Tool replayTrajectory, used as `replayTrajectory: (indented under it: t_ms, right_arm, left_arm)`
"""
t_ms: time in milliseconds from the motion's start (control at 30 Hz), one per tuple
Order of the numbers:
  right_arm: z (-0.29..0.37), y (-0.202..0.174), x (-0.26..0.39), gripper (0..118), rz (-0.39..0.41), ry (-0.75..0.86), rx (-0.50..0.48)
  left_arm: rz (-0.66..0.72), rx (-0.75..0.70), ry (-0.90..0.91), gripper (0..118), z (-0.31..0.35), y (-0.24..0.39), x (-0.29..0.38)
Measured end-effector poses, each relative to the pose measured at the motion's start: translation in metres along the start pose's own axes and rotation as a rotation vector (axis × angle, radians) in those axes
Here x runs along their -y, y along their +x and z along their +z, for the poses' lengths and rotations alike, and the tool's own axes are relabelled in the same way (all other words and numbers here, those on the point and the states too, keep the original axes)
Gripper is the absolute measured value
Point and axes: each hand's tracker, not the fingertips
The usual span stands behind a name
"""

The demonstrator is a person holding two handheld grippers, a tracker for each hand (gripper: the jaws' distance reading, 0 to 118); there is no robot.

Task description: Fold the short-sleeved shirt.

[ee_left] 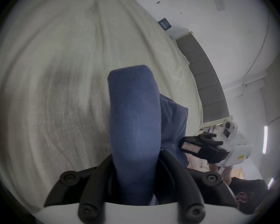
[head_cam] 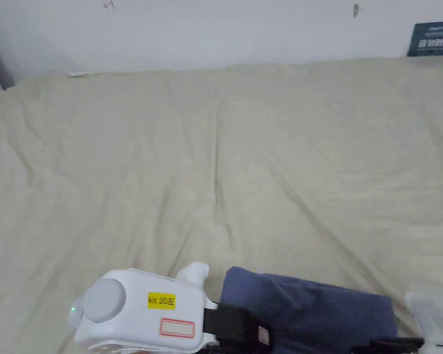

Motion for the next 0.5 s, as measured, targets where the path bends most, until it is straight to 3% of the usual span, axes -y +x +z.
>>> replayTrajectory:
  t_ms: [233, 333, 500]
  right_arm:
    - [0.006, -0.032, -0.035, 0, 0.069, 0.083, -0.047]
    - [-0.006, -0.045, -0.049, 0, 0.088, 0.089, -0.076]
    - [-0.029, -0.072, -0.059, 0, 0.091, 0.04, -0.142]
  left_arm:
    - [-0.075, -0.124, 0.053, 20, 0.071, 0.002, 0.008]
    - [-0.035, -0.259, 0.078, 20, 0.126, -0.023, 0.008]
    - [-0.038, -0.6, 0.087, 20, 0.222, -0.078, -0.006]
